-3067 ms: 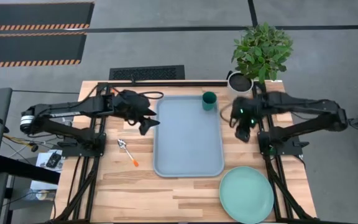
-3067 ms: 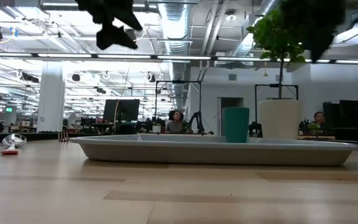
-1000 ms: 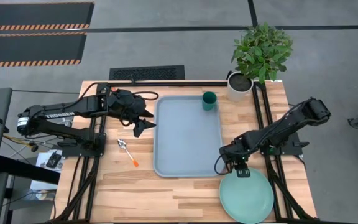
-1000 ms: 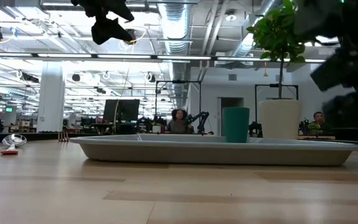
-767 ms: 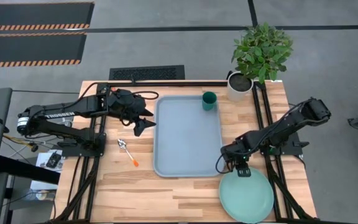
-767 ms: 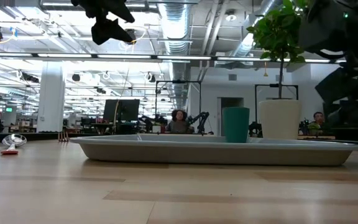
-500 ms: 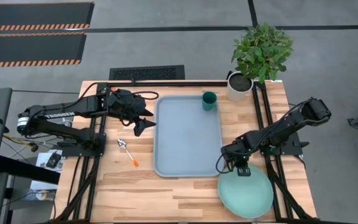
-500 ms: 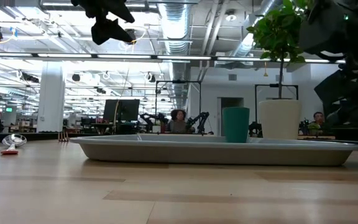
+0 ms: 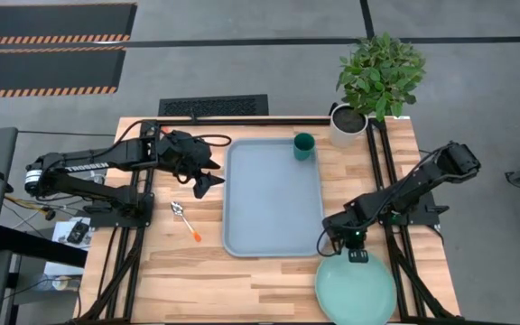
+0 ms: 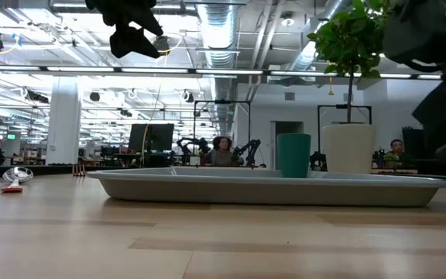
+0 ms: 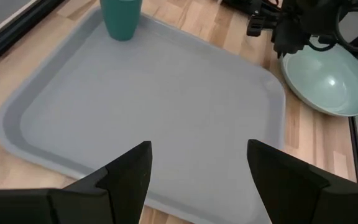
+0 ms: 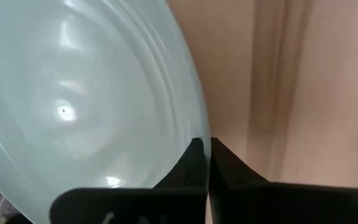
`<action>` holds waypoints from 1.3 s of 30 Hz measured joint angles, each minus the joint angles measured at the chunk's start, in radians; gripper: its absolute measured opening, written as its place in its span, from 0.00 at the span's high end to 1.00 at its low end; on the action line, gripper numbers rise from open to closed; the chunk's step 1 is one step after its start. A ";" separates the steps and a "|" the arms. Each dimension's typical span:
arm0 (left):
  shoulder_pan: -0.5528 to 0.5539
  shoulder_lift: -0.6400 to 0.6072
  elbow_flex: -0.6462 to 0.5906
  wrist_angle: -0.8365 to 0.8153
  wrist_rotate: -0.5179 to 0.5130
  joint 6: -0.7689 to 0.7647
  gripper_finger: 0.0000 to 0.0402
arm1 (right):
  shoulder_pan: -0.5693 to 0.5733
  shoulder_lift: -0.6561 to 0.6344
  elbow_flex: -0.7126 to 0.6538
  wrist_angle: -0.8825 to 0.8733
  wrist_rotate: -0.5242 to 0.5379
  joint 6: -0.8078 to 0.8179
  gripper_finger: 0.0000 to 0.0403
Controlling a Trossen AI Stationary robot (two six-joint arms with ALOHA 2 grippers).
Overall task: Pick and place plate/cup/fork/spoon on tray
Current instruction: Put the light green plate on the gray serving tray to the bottom left of the green cup
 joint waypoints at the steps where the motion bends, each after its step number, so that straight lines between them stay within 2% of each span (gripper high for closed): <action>1: 0.000 0.000 0.000 0.000 0.000 0.000 0.38 | 0.005 0.000 0.004 -0.005 -0.011 0.004 0.98; 6: 0.000 0.000 0.000 -0.002 0.000 0.000 0.38 | 0.011 0.001 0.060 -0.010 -0.023 0.007 0.98; 12: 0.000 0.000 0.000 -0.002 0.000 0.001 0.38 | -0.035 0.001 0.132 -0.021 -0.027 -0.022 0.99; 18: 0.000 0.000 0.000 -0.019 -0.005 0.000 0.38 | -0.120 0.001 0.218 -0.043 -0.006 -0.035 0.98; 22: 0.000 0.000 0.000 -0.086 -0.068 -0.015 0.38 | -0.210 0.000 0.283 -0.102 0.046 -0.006 0.98; 30: 0.000 0.000 0.000 -0.201 -0.138 -0.020 0.38 | -0.413 0.000 0.353 -0.115 0.092 0.308 0.97; 34: 0.000 0.000 0.000 -0.214 -0.150 -0.021 0.38 | -0.453 0.000 0.362 -0.117 0.188 0.504 0.97; 39: 0.000 0.000 0.000 -0.232 -0.158 -0.002 0.38 | -0.459 0.000 0.364 -0.130 0.331 0.670 0.97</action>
